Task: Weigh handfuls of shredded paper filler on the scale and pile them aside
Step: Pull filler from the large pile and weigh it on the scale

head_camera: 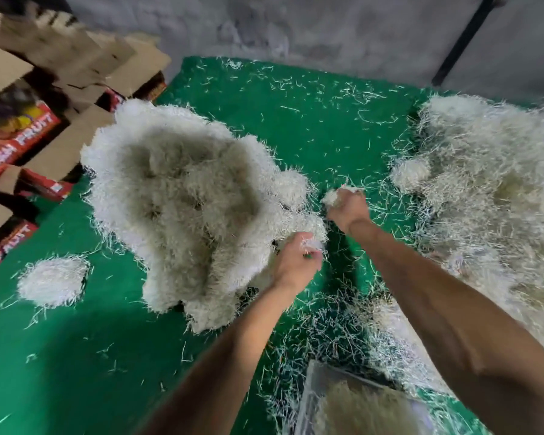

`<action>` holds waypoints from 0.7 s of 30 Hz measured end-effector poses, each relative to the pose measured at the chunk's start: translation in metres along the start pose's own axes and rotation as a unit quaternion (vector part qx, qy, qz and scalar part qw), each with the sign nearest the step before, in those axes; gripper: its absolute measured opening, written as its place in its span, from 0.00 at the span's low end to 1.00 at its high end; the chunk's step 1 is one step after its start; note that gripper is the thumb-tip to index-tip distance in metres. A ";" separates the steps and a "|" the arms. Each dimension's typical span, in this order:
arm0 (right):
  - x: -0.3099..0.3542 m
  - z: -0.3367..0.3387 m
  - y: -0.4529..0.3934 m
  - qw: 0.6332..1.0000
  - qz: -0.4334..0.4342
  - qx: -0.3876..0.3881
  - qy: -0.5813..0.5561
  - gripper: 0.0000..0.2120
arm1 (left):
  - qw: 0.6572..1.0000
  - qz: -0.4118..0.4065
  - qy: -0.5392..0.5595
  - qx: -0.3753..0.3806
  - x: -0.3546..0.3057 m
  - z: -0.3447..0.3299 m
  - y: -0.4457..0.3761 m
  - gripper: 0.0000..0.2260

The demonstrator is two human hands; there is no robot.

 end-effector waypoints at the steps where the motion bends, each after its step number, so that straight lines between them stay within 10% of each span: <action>1: 0.008 -0.001 -0.002 0.999 0.011 -0.041 -0.033 0.20 | 1.000 0.017 0.023 -0.009 -0.001 0.001 -0.004 0.19; 6: 0.072 -0.012 0.033 0.935 0.182 -0.133 -0.275 0.20 | 0.997 0.027 0.062 -0.042 -0.011 0.006 -0.001 0.09; 11: 0.086 -0.012 0.064 0.981 0.177 0.044 0.060 0.06 | 0.999 0.030 0.032 -0.025 -0.027 0.009 0.035 0.08; 21: -0.017 0.058 0.236 0.980 0.152 0.088 -0.089 0.13 | 0.990 -0.077 -0.117 0.037 -0.042 0.015 0.137 0.08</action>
Point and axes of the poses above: each hand's wrist, its own y-axis away from the middle knuckle, its own z-axis out of the back of the hand, x = y × z, the point moved 1 cm from there along -y, towards the middle knuckle, and after that the axes turned 7 degrees about -z, right-handed, at the moved point
